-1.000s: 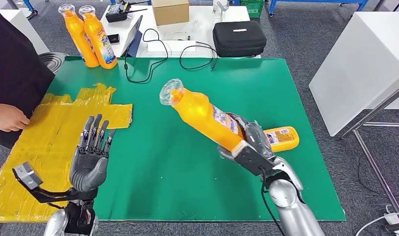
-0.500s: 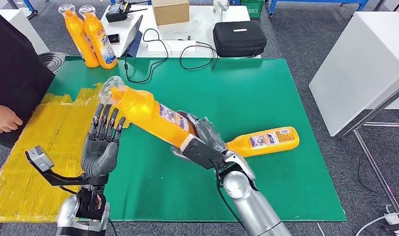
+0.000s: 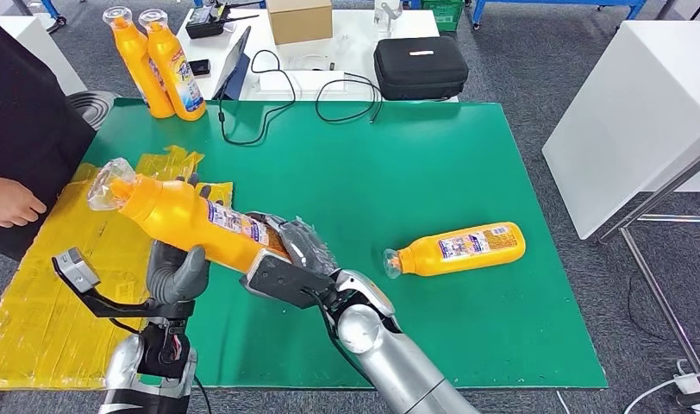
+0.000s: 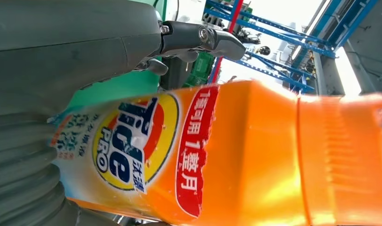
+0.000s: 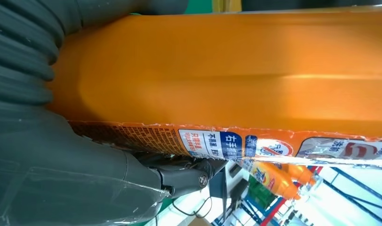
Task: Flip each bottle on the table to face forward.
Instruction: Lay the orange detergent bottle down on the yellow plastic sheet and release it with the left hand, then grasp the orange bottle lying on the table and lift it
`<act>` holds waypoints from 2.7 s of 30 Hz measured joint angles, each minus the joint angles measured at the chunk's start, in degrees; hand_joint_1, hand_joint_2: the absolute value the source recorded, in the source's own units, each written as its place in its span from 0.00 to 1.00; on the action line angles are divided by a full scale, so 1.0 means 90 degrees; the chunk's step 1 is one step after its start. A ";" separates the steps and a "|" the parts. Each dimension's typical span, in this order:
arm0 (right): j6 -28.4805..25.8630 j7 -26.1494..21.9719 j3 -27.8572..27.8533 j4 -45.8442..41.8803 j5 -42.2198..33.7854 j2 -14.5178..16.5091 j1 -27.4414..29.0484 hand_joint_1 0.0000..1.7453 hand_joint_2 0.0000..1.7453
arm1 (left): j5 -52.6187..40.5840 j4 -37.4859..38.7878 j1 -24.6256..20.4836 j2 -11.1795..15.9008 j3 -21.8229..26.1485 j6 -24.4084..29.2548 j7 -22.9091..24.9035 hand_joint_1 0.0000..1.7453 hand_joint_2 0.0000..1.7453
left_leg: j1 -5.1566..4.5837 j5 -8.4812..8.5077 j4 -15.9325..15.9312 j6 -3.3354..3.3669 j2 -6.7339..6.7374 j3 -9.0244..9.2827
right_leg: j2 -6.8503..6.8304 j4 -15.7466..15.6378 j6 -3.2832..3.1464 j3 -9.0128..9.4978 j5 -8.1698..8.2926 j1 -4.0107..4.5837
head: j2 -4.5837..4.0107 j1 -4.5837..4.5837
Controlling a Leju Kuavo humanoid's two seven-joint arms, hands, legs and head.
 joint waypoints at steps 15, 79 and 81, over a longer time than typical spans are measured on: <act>-0.0721 0.0452 0.1918 0.1262 -0.1627 0.0192 -0.0742 1.00 1.00 | -0.0021 0.0121 0.0026 -0.0010 0.0312 0.0017 -0.0007 0.03 1.00 | -0.0001 0.0001 0.0001 -0.0001 0.0002 -0.0001 | 0.0001 -0.0001 0.0000 -0.0006 0.0000 0.0001 | 0.0000 -0.0001; 0.0030 -0.0443 -0.0730 -0.1065 -0.0764 -0.1661 0.0171 0.00 0.00 | -1.1523 0.4339 -0.1753 0.1363 0.0821 0.6872 -0.0160 1.00 1.00 | -0.0002 0.0008 0.0004 0.0001 0.0000 -0.0017 | -0.0004 0.0001 0.0001 -0.0022 0.0002 0.0000 | 0.0000 0.0000; 0.0068 -0.0461 -0.0735 -0.1084 -0.0784 -0.1725 0.0189 0.00 0.00 | -1.1625 0.4597 -0.1757 0.1385 0.0820 0.6882 -0.0088 0.57 0.75 | -0.0003 0.0007 0.0004 0.0001 -0.0001 -0.0018 | -0.0004 0.0000 0.0001 -0.0022 0.0002 0.0000 | 0.0000 0.0001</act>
